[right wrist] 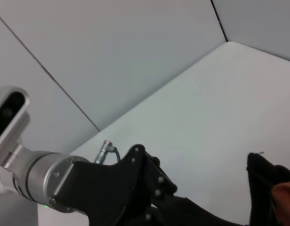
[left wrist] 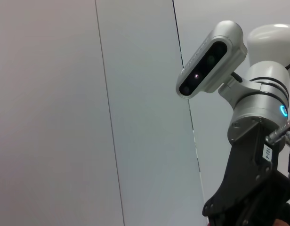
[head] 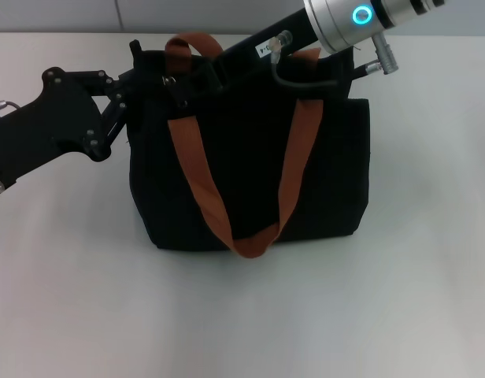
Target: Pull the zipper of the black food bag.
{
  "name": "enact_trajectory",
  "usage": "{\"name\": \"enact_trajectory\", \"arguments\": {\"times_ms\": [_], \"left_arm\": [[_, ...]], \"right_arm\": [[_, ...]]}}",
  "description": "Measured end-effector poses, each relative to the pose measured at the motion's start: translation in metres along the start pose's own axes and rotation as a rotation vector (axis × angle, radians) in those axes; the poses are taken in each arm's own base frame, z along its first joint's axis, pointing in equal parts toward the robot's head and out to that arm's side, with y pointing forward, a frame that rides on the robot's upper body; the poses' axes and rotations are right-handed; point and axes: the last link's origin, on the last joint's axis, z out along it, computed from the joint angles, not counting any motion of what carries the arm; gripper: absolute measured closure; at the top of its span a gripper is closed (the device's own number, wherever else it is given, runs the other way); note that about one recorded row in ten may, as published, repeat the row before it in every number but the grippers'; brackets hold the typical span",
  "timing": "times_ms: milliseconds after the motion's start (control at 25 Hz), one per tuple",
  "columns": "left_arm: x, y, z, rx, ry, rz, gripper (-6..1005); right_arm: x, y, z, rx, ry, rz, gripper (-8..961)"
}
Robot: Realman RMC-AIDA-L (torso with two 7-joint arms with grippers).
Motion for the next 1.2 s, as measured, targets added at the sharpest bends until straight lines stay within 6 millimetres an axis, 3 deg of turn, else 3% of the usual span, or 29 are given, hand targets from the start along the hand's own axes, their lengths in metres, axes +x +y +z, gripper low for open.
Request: {"name": "enact_trajectory", "arguments": {"times_ms": [720,1200], "left_arm": [[0.000,-0.001,0.000,0.004,-0.001,0.001,963],[0.000,-0.003,-0.001,0.018,0.000,0.002,963]], "right_arm": [[0.004,0.001,-0.010,0.160,0.085,0.019,956],[0.015,-0.002,-0.033,0.255,0.091,0.069,955]]}}
